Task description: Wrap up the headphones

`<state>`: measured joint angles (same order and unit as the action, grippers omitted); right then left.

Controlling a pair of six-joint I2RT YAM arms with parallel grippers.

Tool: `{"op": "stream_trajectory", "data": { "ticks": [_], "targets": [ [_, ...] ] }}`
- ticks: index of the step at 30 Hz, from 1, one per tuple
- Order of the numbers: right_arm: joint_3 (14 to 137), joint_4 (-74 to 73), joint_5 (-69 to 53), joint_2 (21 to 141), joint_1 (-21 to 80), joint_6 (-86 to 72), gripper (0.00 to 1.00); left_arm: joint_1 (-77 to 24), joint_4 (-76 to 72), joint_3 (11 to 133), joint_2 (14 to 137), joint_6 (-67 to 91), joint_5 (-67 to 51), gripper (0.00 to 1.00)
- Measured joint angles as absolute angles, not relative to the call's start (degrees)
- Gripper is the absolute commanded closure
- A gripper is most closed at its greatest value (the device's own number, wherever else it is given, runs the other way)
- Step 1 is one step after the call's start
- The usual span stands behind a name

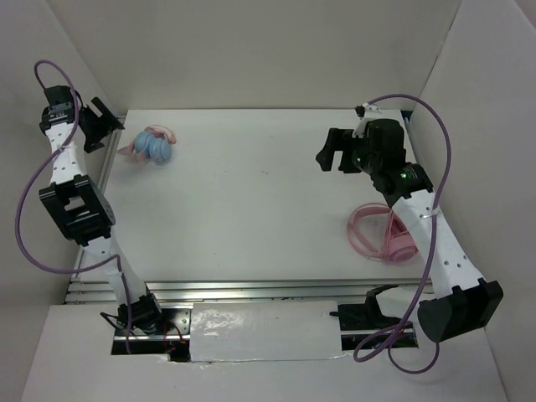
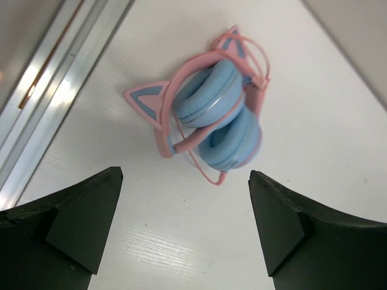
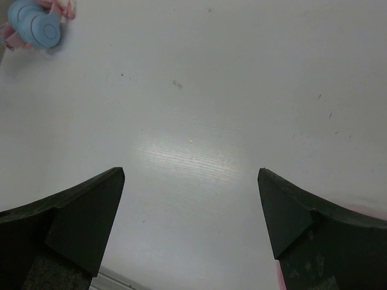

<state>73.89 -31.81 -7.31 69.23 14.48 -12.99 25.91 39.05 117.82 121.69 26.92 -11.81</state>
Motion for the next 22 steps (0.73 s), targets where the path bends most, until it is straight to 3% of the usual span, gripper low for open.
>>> {"op": "stream_trajectory", "data": {
  "ticks": [7, 17, 22],
  "targets": [
    [70.1, -28.8, -7.4, 66.1, 14.5, -14.0, 0.0, 25.7, 38.3, 111.8, 107.8, 27.1, -10.2, 0.01],
    [58.5, -23.9, -4.8, 58.0, 13.2, -20.9, 0.0, 8.2, 28.4, 61.2, 59.8, 33.4, -3.5, 0.01],
    [54.2, -22.4, -3.1, 53.9, 13.1, -22.6, 0.0, 3.5, 27.9, 53.1, 46.7, 35.4, 0.4, 0.01]
  ]
}}
